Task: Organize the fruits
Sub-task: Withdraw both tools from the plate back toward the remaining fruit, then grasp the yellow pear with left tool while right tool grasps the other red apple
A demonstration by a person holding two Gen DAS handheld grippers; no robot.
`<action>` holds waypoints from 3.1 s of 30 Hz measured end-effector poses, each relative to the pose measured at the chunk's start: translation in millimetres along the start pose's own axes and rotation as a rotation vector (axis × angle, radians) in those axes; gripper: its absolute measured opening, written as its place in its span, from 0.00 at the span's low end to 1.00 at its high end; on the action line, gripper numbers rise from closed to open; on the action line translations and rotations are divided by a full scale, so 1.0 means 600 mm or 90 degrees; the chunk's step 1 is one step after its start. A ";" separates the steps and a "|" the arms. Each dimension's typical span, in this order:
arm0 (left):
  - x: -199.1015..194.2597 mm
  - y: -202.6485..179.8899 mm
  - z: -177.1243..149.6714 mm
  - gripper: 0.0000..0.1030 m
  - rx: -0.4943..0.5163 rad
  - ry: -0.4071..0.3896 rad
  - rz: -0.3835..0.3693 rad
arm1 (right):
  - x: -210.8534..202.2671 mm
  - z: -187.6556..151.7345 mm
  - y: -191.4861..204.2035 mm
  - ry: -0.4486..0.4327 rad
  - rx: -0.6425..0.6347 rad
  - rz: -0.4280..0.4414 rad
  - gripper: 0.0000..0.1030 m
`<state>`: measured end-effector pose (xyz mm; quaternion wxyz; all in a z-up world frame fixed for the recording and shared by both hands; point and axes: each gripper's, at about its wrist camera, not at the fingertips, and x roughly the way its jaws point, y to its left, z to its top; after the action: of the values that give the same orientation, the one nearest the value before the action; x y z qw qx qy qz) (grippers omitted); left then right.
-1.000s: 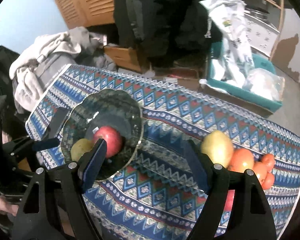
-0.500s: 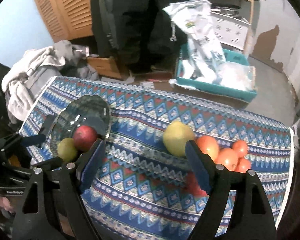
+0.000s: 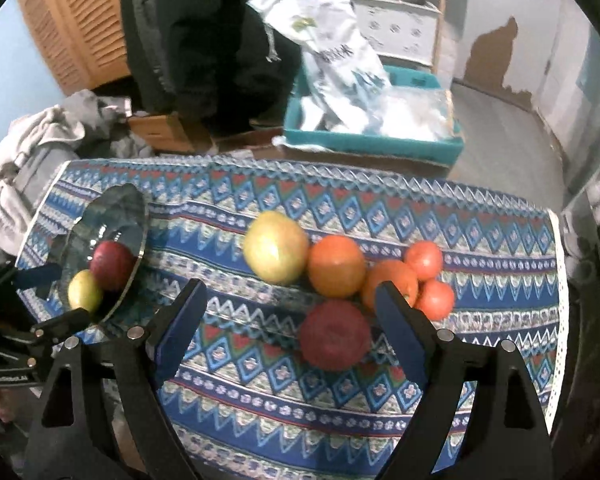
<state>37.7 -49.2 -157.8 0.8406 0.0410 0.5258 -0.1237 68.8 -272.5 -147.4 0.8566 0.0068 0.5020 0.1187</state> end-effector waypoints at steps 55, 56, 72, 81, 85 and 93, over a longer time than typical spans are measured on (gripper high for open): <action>0.146 -0.075 0.047 0.78 0.037 0.080 -0.011 | 0.142 -0.062 -0.092 0.109 0.042 -0.025 0.73; 0.147 -0.079 0.051 0.78 0.042 0.078 -0.011 | 0.134 -0.061 -0.098 0.102 0.047 -0.027 0.73; 0.202 -0.131 0.124 0.84 0.112 0.065 -0.033 | 0.083 -0.052 -0.203 0.056 0.136 -0.062 0.73; 0.251 -0.155 0.133 0.84 0.153 0.086 -0.050 | 0.083 -0.062 -0.234 0.056 0.160 -0.063 0.73; 0.278 -0.164 0.136 0.84 0.161 0.099 -0.043 | 0.090 -0.065 -0.243 0.062 0.167 -0.062 0.73; 0.313 -0.168 0.144 0.84 0.173 0.113 -0.039 | 0.098 -0.067 -0.259 0.064 0.174 -0.063 0.73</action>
<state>166.3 -195.0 -281.0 0.7735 0.1490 0.5773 -0.2149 91.9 -415.2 -237.9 0.8262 0.0925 0.5556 0.0076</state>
